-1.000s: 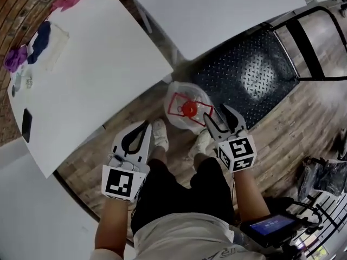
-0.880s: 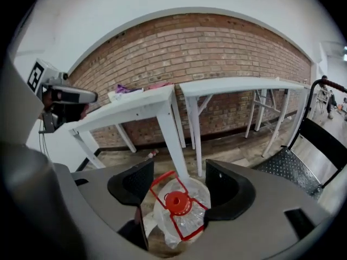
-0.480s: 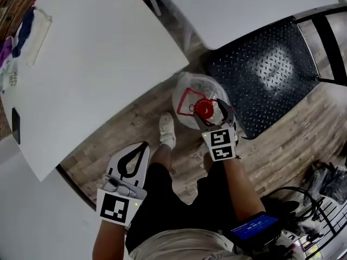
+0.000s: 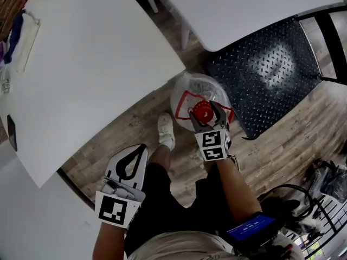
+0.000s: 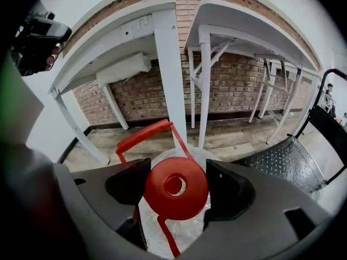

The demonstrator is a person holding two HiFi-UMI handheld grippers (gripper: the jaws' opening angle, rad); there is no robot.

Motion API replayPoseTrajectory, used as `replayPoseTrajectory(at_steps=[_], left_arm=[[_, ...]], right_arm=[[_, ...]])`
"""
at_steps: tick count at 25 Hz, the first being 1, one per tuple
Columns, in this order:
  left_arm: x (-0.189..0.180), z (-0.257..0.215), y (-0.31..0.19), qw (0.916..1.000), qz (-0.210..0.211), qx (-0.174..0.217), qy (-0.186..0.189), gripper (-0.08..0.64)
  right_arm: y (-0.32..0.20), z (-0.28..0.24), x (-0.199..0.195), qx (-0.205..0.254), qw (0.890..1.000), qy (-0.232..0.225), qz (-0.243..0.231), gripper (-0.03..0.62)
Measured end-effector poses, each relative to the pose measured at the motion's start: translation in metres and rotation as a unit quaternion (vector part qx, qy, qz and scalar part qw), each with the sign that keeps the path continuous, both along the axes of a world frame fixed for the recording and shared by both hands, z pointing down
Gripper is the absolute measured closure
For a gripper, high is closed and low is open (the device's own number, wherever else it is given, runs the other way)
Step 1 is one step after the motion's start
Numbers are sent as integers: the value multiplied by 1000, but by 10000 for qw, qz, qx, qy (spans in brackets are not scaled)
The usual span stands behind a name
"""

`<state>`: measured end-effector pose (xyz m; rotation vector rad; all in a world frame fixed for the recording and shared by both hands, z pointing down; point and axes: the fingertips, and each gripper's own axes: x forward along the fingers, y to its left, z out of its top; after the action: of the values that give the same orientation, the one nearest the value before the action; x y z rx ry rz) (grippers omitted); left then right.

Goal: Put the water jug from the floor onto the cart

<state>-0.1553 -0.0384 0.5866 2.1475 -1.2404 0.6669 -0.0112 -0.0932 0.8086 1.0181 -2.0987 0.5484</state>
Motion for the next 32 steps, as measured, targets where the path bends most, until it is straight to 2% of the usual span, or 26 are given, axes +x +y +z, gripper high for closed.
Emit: replayPoseTrajectory(at_steps=[4,10,14,17,21,28,32], left_arm=[[7,-4,-4,10000,86,3,9,559],[9,-5,-4,9999,112,25,18,558],[7,-3,2,9999,129,-45,5,558],[3,-7,2,9999,114,-26,27,558],[12,-20,-12,9991,115,279,301,558],[57,-56,-42,9961,313,616,549,558],[85,-78,-49,9930,497,699,808,560]], right_arm=[[0,0,1,52,9999,-118,24,272],[-1,-4,2,360,9992,-167,42,278],[1,-12,4,359,9990,-202,171,281],[0,-38,3,389,9984,-320,249,281],[5,-80,10,350,9980,-453,259,280],[8,-169,53,264,9952,-745,584,281],[1,-212,89,205,9937,-718,835,281]])
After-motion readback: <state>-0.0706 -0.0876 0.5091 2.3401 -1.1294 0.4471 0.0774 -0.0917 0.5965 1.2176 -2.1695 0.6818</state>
